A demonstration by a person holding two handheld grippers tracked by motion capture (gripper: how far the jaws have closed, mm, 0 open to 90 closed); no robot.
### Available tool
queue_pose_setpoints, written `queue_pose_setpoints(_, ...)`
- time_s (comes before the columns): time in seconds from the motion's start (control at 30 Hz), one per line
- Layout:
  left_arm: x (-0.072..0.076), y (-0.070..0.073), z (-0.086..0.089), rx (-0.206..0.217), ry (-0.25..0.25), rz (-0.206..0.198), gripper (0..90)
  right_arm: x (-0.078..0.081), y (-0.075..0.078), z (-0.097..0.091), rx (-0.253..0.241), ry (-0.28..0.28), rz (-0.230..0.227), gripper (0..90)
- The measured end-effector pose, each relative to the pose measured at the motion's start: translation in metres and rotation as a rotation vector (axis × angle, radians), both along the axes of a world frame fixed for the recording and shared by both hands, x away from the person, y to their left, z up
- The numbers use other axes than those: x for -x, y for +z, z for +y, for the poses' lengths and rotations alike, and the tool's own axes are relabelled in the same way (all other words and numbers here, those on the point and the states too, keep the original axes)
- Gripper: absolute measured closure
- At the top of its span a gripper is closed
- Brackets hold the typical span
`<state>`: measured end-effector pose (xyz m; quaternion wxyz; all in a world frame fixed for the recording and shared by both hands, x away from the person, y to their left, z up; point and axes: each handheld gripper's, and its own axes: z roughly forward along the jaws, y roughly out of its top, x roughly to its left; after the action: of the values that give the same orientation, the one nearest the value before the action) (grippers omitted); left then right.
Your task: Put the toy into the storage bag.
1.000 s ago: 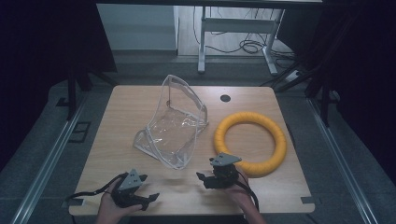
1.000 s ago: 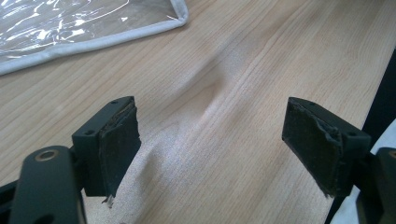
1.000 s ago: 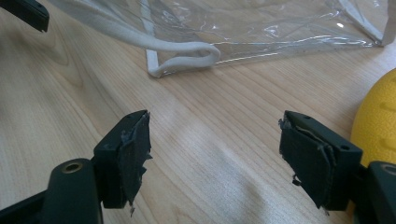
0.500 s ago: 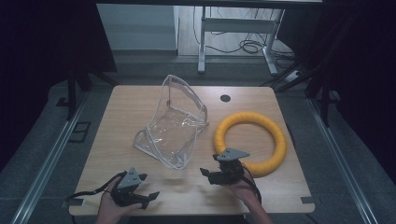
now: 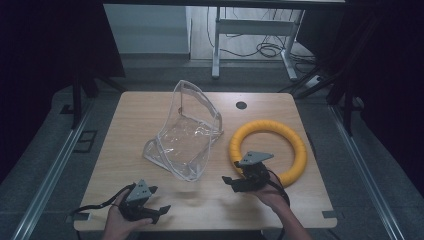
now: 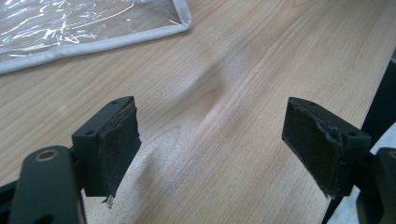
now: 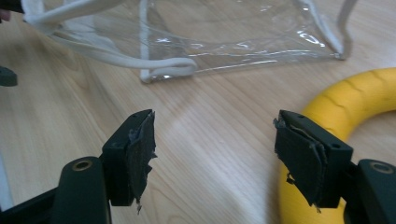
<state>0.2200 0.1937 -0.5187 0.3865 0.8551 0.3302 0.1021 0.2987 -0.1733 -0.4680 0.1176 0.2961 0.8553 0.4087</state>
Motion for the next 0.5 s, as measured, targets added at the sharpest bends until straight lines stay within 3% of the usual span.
queue_pose_setpoints(0.33, -0.001, 0.000, 0.000, 0.001, -0.004, 0.004, 18.7, -0.009, 0.011, -0.012, 0.065, 0.007, 0.012, 30.1)
queue_pose_setpoints(0.5, -0.001, 0.000, -0.001, -0.002, -0.007, 0.006, 18.7, -0.016, 0.014, -0.018, 0.110, 0.016, 0.045, 30.0)
